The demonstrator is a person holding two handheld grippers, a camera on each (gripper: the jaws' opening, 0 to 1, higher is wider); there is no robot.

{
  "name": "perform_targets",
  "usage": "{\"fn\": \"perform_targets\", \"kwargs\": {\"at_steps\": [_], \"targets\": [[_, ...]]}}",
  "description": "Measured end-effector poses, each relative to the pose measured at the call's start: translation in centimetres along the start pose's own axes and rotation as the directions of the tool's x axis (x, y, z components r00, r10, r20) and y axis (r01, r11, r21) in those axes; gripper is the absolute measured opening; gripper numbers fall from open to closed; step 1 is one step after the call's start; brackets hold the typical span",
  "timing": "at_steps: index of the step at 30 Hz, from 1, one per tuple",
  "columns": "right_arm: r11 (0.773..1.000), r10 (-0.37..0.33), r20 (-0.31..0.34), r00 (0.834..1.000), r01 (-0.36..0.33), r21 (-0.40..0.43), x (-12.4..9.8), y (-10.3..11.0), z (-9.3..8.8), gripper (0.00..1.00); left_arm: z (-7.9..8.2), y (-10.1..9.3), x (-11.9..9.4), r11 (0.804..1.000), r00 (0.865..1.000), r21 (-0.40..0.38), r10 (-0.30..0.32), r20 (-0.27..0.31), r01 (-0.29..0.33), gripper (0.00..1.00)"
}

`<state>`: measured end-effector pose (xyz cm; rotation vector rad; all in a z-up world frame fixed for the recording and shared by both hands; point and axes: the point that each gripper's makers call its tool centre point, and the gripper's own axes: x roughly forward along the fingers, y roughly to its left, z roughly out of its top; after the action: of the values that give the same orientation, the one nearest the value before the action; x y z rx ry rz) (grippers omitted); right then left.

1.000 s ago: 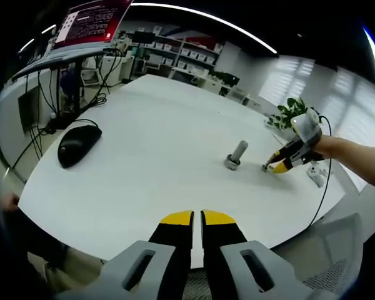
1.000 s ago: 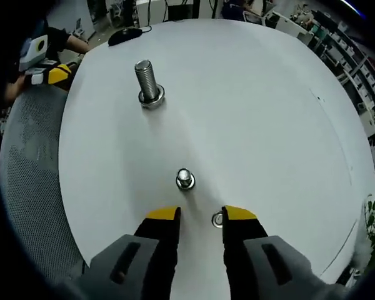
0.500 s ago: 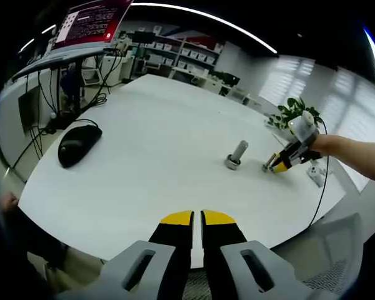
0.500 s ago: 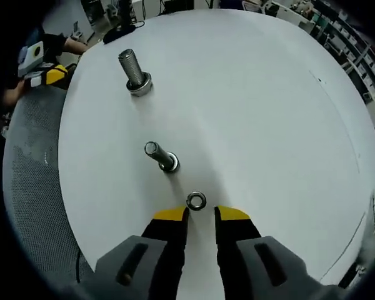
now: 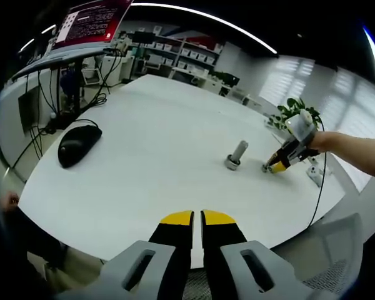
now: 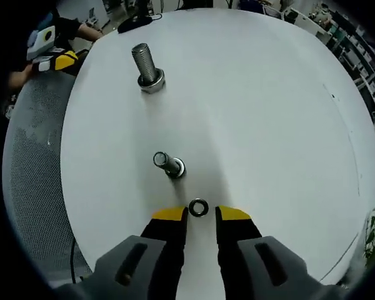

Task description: Place the washer onto the threaded stud by aligning its center hole with the stud, sliding it down to the base, and recovering from edge contact or off-axis alignment until the washer reaches the visible bottom stop.

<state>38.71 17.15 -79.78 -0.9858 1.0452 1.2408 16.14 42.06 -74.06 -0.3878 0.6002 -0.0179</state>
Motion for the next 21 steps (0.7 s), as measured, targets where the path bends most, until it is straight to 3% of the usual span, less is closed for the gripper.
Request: {"fn": "perform_targets", "kwargs": {"at_steps": [4, 11, 16, 21], "targets": [[0.998, -0.020, -0.030, 0.999, 0.018, -0.059, 0.0, 0.3, 0.1, 0.14, 0.0, 0.0, 0.0, 1.000, 1.000, 0.000, -0.001, 0.001, 0.001, 0.02], [0.997, -0.050, -0.006, 0.999, 0.051, 0.050, 0.0, 0.0, -0.2, 0.13, 0.2, -0.2, 0.0, 1.000, 1.000, -0.004, -0.013, 0.009, 0.013, 0.02], [0.998, -0.044, -0.007, 0.999, 0.044, 0.045, -1.1, 0.7, -0.3, 0.13, 0.2, -0.2, 0.0, 1.000, 1.000, 0.002, -0.011, 0.011, 0.011, 0.01], [0.998, -0.037, 0.042, 0.998, 0.035, 0.050, -2.6, 1.2, 1.3, 0.13, 0.2, -0.1, 0.0, 1.000, 1.000, 0.006, -0.007, 0.015, 0.007, 0.02]]}}
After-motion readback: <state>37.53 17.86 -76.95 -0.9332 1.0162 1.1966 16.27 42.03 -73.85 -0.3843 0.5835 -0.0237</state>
